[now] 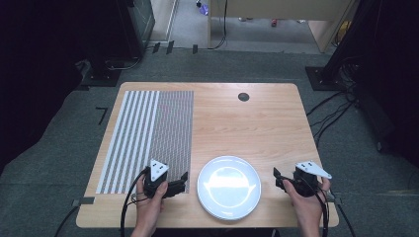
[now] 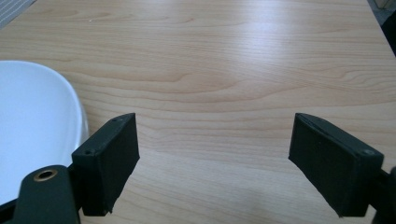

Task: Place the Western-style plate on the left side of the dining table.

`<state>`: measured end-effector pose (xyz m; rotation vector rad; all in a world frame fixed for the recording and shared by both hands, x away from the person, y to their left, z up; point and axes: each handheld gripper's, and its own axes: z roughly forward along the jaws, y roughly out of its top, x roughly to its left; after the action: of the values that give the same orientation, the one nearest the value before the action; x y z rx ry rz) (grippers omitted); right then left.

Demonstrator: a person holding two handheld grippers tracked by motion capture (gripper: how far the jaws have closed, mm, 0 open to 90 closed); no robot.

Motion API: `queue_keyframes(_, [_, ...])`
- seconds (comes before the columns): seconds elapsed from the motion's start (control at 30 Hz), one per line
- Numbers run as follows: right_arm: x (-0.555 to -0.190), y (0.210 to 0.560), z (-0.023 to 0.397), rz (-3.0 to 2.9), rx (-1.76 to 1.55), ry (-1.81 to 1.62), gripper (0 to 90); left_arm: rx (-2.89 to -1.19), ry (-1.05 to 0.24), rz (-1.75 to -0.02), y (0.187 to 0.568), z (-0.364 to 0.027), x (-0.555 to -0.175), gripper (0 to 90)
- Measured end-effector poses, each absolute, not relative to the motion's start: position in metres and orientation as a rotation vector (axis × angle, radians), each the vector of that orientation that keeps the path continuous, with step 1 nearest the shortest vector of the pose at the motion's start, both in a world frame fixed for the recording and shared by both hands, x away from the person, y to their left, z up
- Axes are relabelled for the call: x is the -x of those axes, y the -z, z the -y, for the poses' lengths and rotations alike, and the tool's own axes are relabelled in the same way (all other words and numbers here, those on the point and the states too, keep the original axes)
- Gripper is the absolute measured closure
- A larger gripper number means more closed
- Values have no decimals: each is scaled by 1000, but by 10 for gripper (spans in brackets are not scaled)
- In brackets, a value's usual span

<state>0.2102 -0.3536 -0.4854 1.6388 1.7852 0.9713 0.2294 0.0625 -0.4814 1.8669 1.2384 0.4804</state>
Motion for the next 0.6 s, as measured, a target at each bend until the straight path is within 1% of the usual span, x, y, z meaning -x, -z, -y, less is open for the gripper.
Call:
queue_keyframes(0.27, [-210,481,333,-1816,-1615,-1014,169,-1896,-458,-1209,485,-53,-225,170])
queue_keyframes(0.37, [-209,481,325,-1851,-1590,-1018,192,-1908,-450,-1198,486,-49,-224,170])
queue_keyframes(0.6, [-208,481,313,-1868,-1577,-1063,336,-1922,-433,-1184,488,-44,-222,170])
